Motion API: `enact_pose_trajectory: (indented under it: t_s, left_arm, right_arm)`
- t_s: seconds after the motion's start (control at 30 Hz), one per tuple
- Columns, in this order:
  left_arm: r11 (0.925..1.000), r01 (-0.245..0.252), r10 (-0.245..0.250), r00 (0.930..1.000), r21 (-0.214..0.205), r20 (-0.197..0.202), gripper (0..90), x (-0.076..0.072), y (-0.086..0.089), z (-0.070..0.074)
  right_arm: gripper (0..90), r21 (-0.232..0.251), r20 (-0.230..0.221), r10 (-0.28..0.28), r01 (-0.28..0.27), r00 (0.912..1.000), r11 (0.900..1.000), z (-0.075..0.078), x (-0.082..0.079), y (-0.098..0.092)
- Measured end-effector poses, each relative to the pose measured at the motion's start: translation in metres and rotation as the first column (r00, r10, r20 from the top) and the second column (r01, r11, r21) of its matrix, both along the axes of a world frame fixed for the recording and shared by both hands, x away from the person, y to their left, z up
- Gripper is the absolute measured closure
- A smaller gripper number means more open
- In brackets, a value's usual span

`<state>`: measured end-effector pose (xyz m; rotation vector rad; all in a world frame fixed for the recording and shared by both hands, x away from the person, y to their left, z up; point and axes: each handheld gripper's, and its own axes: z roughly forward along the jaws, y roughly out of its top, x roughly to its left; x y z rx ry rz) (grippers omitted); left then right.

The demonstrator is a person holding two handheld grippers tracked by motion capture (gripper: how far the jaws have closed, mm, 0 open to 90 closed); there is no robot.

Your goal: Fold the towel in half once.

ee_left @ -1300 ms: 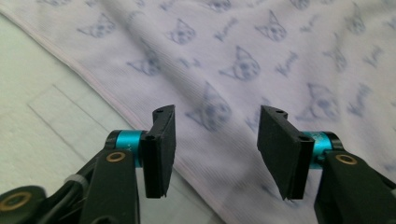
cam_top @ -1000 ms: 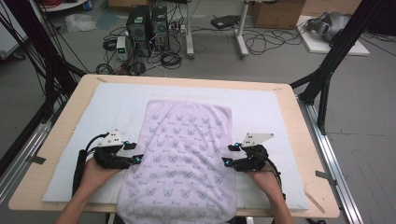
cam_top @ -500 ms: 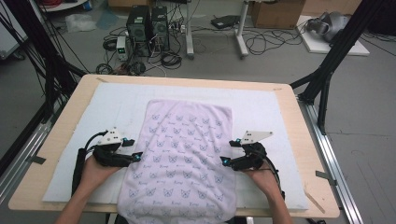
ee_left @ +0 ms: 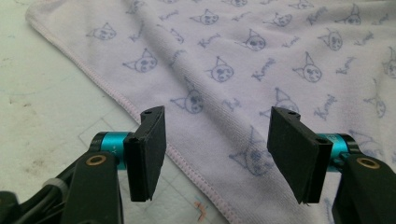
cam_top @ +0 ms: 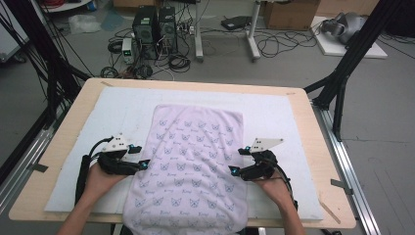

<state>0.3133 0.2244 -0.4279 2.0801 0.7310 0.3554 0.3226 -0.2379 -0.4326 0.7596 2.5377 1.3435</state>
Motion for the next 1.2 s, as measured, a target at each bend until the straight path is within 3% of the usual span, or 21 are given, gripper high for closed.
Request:
enact_pose_trajectory:
  t_s: [0.33, 0.47, 0.53, 0.73, 0.87, 1.03, 1.2]
  left_arm:
    - [1.0, 0.009, -0.009, 0.9999, -0.003, -0.007, 38.7, 0.0, -0.001, 0.0]
    - [0.9988, -0.028, 0.029, 0.9996, 0.04, -0.005, 43.5, 0.003, 0.001, 0.003]
    - [0.9988, -0.039, 0.039, 0.9992, 0.031, -0.008, 44.0, 0.008, 0.004, 0.006]
    - [0.9974, -0.071, 0.071, 0.9973, -0.007, -0.017, 47.2, 0.035, 0.007, 0.012]
    - [0.9961, -0.088, 0.088, 0.9959, -0.002, -0.024, 51.4, 0.059, 0.003, 0.016]
    - [0.997, -0.074, 0.074, 0.9969, 0.023, -0.024, 56.1, 0.091, -0.008, 0.028]
    - [0.9974, -0.072, 0.072, 0.9961, 0.005, -0.051, 59.4, 0.124, -0.011, 0.036]
  right_arm:
    - [21.3, 0.006, -0.001, 0.002, -0.002, 1.0, 1.0, 0.0, 0.001, 0.001]
    - [21.5, 0.018, -0.019, 0.003, -0.003, 0.9998, 0.9998, -0.001, 0.004, -0.002]
    - [22.0, 0.019, -0.028, -0.002, 0.002, 0.9996, 0.9998, -0.002, 0.007, -0.004]
    - [24.4, -0.007, -0.02, -0.036, 0.036, 0.9991, 0.9993, 0.003, 0.027, -0.013]
    - [27.8, 0.029, -0.035, -0.058, 0.059, 0.9977, 0.9979, 0.007, 0.045, -0.019]
    - [33.5, -0.016, -0.025, -0.084, 0.084, 0.9961, 0.9963, 0.021, 0.072, -0.021]
    - [37.0, -0.059, -0.005, -0.117, 0.116, 0.9931, 0.9915, 0.038, 0.109, -0.019]
